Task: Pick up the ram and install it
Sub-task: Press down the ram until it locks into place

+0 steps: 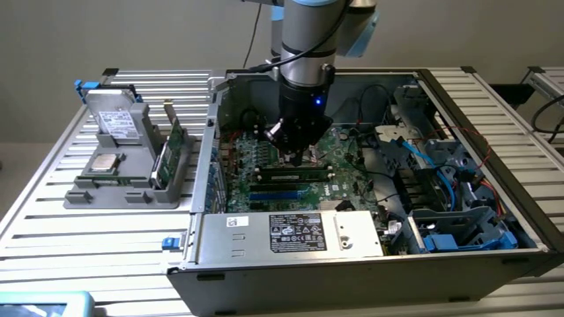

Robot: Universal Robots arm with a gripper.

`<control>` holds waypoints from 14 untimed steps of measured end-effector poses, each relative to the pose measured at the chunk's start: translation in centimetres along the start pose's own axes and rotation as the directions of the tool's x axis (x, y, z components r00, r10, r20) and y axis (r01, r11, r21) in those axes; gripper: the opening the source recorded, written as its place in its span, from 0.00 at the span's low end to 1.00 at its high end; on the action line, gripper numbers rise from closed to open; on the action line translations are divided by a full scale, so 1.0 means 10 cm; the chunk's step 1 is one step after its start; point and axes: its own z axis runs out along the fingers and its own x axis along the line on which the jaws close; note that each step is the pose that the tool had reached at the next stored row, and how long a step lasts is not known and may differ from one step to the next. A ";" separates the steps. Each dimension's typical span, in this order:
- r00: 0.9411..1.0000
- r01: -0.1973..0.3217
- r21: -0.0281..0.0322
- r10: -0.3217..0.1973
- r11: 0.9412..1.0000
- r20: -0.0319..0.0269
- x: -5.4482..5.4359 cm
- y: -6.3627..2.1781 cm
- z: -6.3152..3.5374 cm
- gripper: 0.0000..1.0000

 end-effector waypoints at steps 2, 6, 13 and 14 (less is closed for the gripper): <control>1.000 -0.025 -0.001 0.025 1.000 0.000 0.00 0.000 0.000 0.11; 0.998 -0.068 0.000 0.068 0.998 0.004 0.00 0.000 0.001 0.11; 0.991 -0.136 0.002 0.136 0.991 0.015 0.00 0.000 0.000 0.11; 0.989 -0.146 0.003 0.146 0.989 0.016 0.00 0.000 0.000 0.11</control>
